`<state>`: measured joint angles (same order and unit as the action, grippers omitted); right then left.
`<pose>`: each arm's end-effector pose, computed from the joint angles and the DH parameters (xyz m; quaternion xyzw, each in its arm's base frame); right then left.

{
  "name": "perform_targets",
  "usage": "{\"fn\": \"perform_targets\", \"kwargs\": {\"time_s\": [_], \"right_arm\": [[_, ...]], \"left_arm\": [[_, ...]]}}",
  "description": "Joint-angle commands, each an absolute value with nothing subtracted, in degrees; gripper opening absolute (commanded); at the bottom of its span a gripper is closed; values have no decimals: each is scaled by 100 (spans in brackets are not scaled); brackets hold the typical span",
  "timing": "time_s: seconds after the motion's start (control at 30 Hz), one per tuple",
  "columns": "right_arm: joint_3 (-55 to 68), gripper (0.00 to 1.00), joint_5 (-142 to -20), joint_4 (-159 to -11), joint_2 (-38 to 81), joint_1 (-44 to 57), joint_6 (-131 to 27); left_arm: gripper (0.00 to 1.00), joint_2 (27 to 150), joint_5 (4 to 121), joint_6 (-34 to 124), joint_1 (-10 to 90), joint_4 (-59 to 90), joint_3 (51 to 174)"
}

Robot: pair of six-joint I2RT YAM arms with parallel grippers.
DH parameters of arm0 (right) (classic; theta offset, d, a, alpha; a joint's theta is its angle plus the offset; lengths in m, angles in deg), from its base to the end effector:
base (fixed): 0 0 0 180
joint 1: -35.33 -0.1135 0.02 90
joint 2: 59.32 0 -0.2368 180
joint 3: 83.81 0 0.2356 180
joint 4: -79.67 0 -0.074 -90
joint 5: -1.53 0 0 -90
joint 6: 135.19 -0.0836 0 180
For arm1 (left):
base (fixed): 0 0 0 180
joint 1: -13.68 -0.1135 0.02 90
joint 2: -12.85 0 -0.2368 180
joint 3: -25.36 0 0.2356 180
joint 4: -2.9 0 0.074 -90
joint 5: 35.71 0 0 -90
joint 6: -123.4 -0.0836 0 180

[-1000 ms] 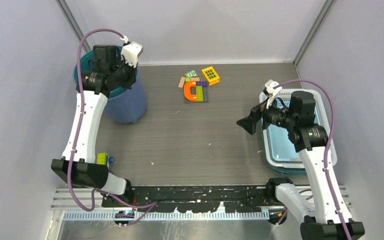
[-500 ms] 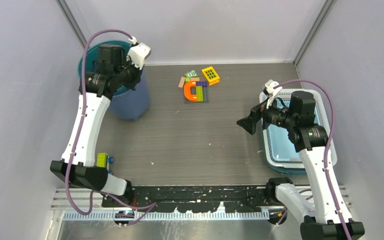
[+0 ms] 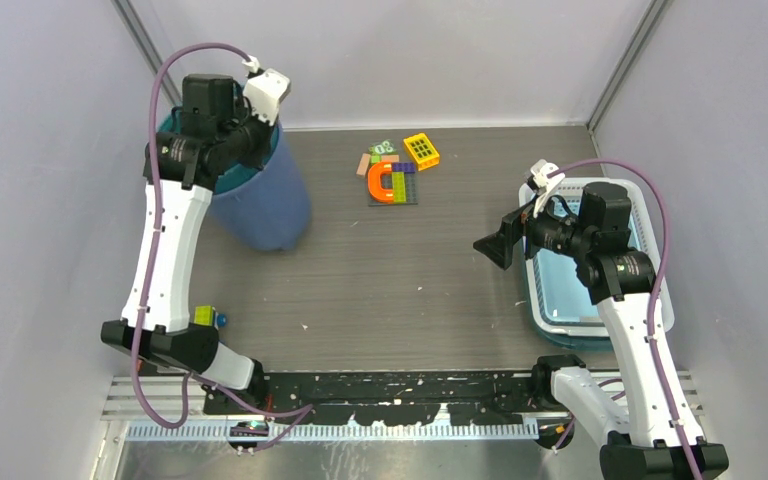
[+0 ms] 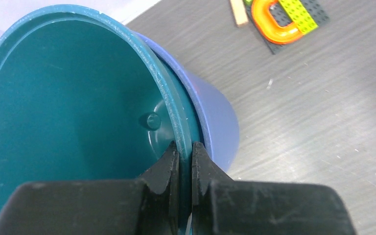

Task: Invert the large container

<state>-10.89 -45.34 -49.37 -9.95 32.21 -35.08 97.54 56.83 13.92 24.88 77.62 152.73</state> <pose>0.1982 0.0680 0.3252 -0.2812 0.7674 0.2840 0.5013 0.2983 -0.0628 0.4254 0.2417 0.8406 0.0156 0.4845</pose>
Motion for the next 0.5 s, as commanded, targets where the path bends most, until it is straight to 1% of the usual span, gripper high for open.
{"fn": "perform_targets", "kwargs": {"time_s": [0.0, 0.03, 0.07, 0.13, 0.23, 0.47], "right_arm": [[-1087, 100, -4416, -5192, -1082, 3258, -3569], [-1092, 100, -4401, -5192, -1080, 3253, -3569], [-1096, 100, -4400, -5196, -1082, 3253, -3569], [-1089, 100, -4407, -5200, -1094, 3266, -3569], [-1096, 100, -4400, -5201, -1089, 3269, -3569], [-1096, 100, -4400, -5213, -1093, 3272, -3602]], "left_arm": [[0, 9585, 5753, 1338, 2557, 7244, 15658], [0, 9590, 5402, 1360, 2616, 7190, 15611], [0, 9607, 5301, 1287, 2644, 7253, 15646], [0, 9506, 5384, 1177, 2649, 7167, 15547], [0, 9388, 5158, 1162, 2661, 6944, 15314], [0, 9170, 5033, 923, 2713, 6642, 15003]]}}
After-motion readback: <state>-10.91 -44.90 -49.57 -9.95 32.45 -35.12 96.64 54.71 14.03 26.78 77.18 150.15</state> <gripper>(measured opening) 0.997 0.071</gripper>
